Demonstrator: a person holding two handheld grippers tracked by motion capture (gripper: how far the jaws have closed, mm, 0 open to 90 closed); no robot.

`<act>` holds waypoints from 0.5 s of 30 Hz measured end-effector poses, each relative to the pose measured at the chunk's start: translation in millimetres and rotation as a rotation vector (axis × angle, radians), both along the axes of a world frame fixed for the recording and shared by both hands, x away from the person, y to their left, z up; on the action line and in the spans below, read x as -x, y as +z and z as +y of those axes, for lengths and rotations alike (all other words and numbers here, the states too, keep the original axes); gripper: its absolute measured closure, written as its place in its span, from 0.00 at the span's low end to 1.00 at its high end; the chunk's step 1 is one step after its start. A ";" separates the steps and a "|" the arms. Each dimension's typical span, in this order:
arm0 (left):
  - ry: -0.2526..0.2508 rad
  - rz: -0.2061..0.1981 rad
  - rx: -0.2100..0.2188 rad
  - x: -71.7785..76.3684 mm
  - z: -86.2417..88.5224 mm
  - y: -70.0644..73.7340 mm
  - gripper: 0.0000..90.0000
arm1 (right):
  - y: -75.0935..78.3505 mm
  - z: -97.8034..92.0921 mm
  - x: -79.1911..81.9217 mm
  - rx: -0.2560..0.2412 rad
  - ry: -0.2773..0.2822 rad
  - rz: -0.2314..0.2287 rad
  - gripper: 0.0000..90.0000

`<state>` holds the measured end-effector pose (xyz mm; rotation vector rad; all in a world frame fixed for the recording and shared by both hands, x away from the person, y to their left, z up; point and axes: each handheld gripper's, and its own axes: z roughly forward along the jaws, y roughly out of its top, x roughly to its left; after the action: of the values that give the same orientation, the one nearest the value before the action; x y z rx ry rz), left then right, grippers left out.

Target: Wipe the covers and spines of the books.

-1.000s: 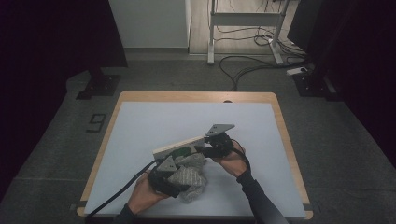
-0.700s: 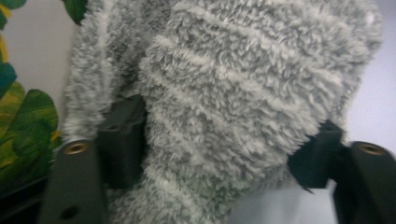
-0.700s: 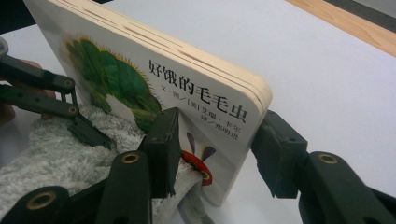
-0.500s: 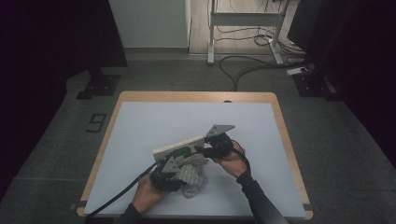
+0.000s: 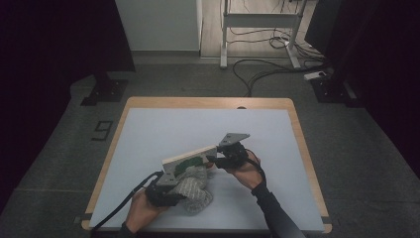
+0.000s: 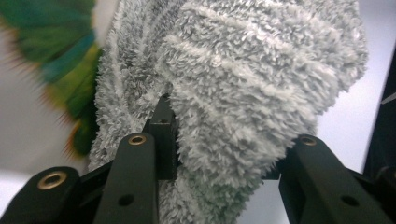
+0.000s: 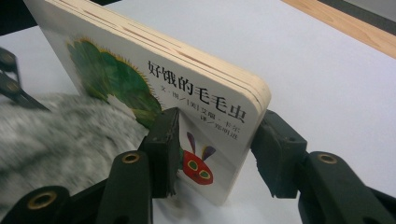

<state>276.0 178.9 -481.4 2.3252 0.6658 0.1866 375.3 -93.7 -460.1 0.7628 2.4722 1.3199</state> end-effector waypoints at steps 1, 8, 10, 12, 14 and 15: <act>0.005 0.000 0.000 1.5 4.1 2.4 0.67 | 0.0 0.1 0.1 0.000 -0.002 0.002 0.58; 0.034 -0.001 -0.015 9.8 29.1 12.3 0.66 | -0.3 -0.3 0.6 -0.002 0.000 -0.001 0.58; 0.048 -0.001 -0.011 11.3 37.0 13.5 0.66 | -0.3 -0.3 0.7 -0.003 0.000 -0.001 0.58; 0.068 -0.001 0.000 13.0 45.0 14.9 0.66 | -0.2 -0.3 1.0 0.000 -0.001 -0.003 0.58; 0.081 -0.004 0.010 14.3 53.2 17.1 0.66 | -0.3 -0.5 1.1 -0.001 0.000 -0.004 0.58; 0.088 -0.004 0.013 14.9 57.4 18.6 0.66 | -0.4 -0.5 1.1 -0.003 0.000 -0.003 0.58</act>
<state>261.1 236.3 -462.8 2.2839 0.7651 0.2264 374.2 -94.2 -460.5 0.7604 2.4686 1.3236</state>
